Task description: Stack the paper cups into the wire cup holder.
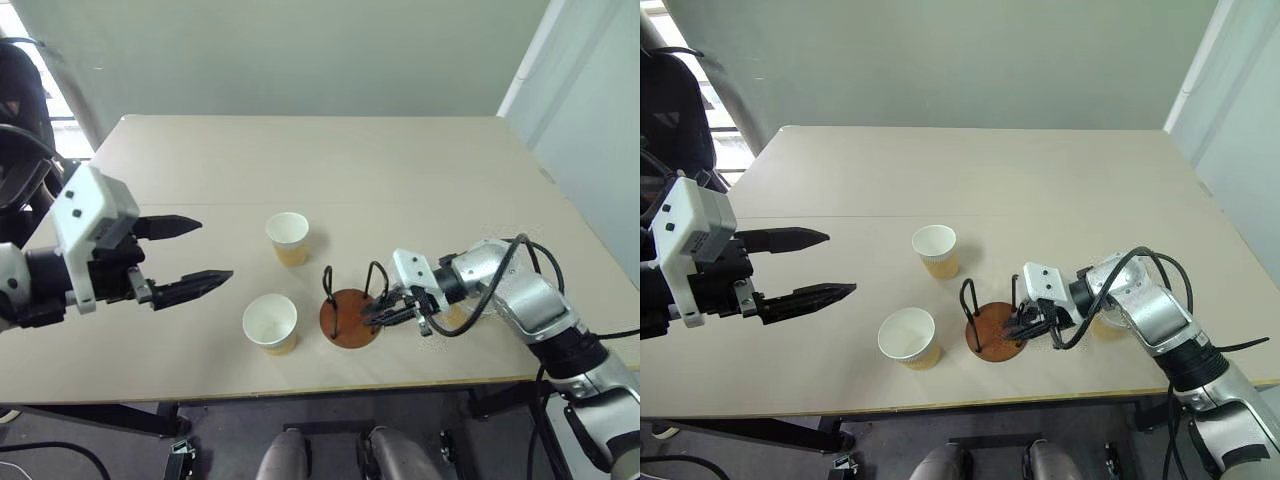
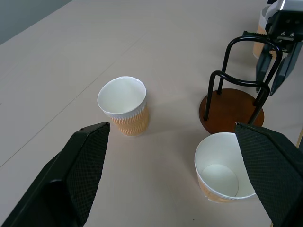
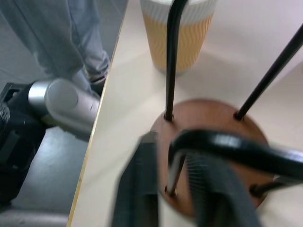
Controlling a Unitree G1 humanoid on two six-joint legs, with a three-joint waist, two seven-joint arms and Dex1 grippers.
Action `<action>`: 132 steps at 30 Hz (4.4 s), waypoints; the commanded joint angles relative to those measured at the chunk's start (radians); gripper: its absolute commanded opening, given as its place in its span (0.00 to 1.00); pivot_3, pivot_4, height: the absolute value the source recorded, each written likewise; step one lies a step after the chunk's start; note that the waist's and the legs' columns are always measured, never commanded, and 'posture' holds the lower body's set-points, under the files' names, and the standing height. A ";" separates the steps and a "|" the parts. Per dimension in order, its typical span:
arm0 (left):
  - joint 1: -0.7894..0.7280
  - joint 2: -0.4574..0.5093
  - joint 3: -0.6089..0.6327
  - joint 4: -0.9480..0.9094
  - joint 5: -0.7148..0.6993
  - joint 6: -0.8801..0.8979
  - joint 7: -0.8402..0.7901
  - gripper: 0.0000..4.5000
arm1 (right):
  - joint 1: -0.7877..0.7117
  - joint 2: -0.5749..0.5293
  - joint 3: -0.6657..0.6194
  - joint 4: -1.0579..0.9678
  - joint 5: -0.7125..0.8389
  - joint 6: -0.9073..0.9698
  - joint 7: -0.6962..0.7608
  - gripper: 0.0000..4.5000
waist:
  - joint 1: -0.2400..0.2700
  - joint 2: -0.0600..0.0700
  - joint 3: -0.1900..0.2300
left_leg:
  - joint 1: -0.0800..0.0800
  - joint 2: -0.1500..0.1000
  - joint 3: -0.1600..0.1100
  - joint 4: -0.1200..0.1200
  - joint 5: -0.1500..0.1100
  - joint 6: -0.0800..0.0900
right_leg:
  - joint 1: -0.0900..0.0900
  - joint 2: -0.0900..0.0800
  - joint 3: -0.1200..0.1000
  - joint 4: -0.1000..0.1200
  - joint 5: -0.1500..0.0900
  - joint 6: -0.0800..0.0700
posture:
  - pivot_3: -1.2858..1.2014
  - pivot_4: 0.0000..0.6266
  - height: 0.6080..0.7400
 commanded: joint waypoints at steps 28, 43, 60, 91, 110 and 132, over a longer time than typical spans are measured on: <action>-0.323 0.071 -0.429 0.225 0.073 -0.246 -0.371 1.00 | 0.388 -0.598 -0.624 -0.409 0.170 0.283 0.064 1.00 | 0.012 -0.003 -0.001 | -0.001 -0.001 0.001 -0.001 -0.010 -0.007 | 0.001 0.000 0.001 -0.001 -0.009 0.005 | 0.52 0.24 1.00; -0.275 0.093 -0.334 0.225 0.084 -0.228 -0.377 1.00 | 0.355 -0.584 -0.391 -0.340 0.046 0.180 -0.059 1.00 | 0.006 -0.002 -0.001 | 0.000 0.000 0.001 -0.001 -0.008 -0.002 | 0.003 0.002 0.005 0.000 -0.006 0.017 | 0.52 0.24 1.00; -0.172 0.084 -0.197 0.143 0.059 -0.153 -0.318 1.00 | 0.224 -0.510 -0.215 -0.196 -0.089 0.045 -0.015 0.17 | 0.006 -0.003 -0.001 | 0.000 0.000 0.001 0.002 -0.008 -0.001 | 0.003 0.002 0.005 0.001 -0.005 0.017 | 0.52 0.24 1.00; -0.014 0.076 -0.072 0.040 0.041 -0.095 -0.268 1.00 | -0.395 -0.100 -0.121 -0.110 0.174 -0.004 0.250 0.00 | 0.000 -0.001 0.000 | -0.002 0.003 0.001 0.004 -0.005 -0.002 | -0.002 0.005 0.005 0.001 -0.002 -0.001 | 0.52 0.24 1.00; 0.079 0.054 0.093 -0.073 -0.034 -0.004 -0.224 1.00 | -0.395 -0.079 0.029 -0.012 0.075 -0.222 0.252 0.00 | -0.004 -0.001 0.000 | -0.001 0.003 0.001 0.005 -0.005 -0.001 | -0.002 0.005 0.005 0.001 0.000 -0.004 | 0.52 0.24 1.00; 0.113 0.054 0.135 -0.092 -0.051 0.006 -0.204 1.00 | -0.473 -0.094 0.062 0.101 0.057 -0.337 0.252 0.00 | -0.008 0.000 0.000 | -0.002 0.003 0.001 0.004 -0.005 -0.002 | -0.003 0.005 0.005 0.001 0.000 -0.005 | 0.52 0.24 1.00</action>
